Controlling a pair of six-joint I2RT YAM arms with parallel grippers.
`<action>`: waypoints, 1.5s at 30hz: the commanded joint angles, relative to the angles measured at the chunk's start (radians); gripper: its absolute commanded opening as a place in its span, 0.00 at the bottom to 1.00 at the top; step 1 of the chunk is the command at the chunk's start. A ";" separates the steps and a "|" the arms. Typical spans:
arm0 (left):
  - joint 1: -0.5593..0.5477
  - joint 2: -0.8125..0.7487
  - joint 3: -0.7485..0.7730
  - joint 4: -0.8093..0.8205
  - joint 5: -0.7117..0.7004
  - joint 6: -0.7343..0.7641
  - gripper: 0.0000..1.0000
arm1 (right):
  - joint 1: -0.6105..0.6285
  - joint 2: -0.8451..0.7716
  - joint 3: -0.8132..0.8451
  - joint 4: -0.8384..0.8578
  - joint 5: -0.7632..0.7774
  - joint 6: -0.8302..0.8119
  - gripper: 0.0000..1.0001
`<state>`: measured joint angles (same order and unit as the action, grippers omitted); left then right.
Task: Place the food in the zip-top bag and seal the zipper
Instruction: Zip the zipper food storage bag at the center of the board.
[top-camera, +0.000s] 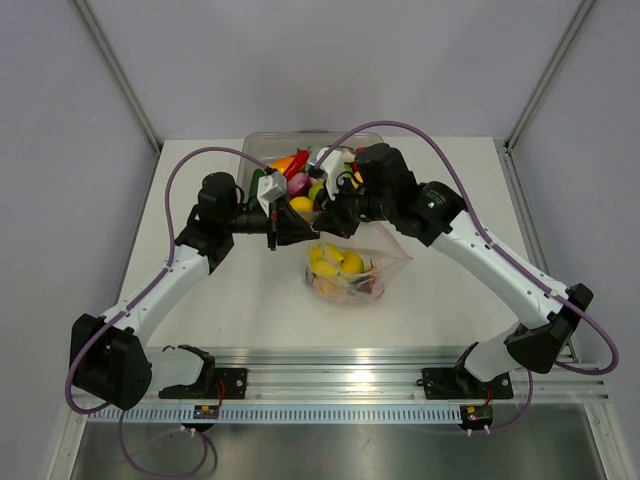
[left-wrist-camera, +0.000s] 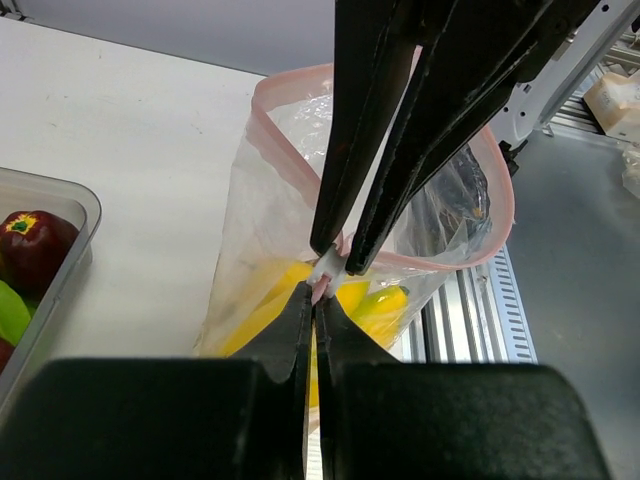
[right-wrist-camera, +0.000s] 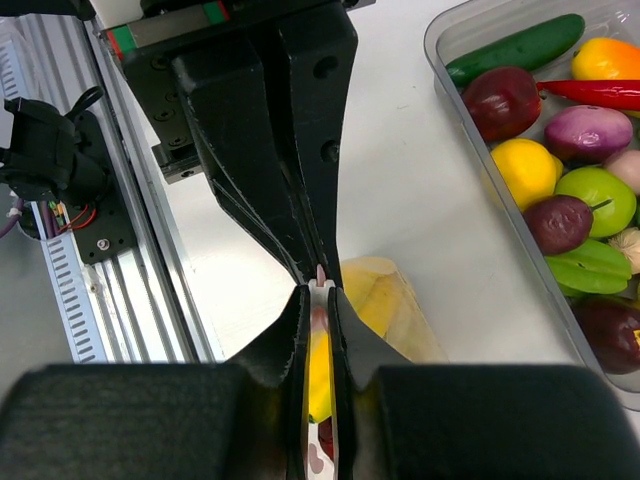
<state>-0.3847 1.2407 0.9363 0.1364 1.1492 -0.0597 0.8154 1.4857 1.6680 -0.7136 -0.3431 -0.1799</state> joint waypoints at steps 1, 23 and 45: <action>0.007 0.016 0.032 0.032 0.003 -0.017 0.00 | 0.005 -0.061 0.070 0.039 -0.039 -0.016 0.07; 0.010 -0.027 0.013 0.103 -0.026 -0.043 0.00 | 0.005 0.022 0.144 -0.104 -0.077 -0.150 0.54; 0.026 -0.020 0.022 0.078 -0.046 -0.015 0.00 | 0.004 0.018 0.078 -0.051 -0.031 -0.181 0.00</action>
<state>-0.3725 1.2388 0.9386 0.1722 1.1378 -0.0948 0.8143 1.5677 1.7741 -0.8112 -0.3748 -0.3637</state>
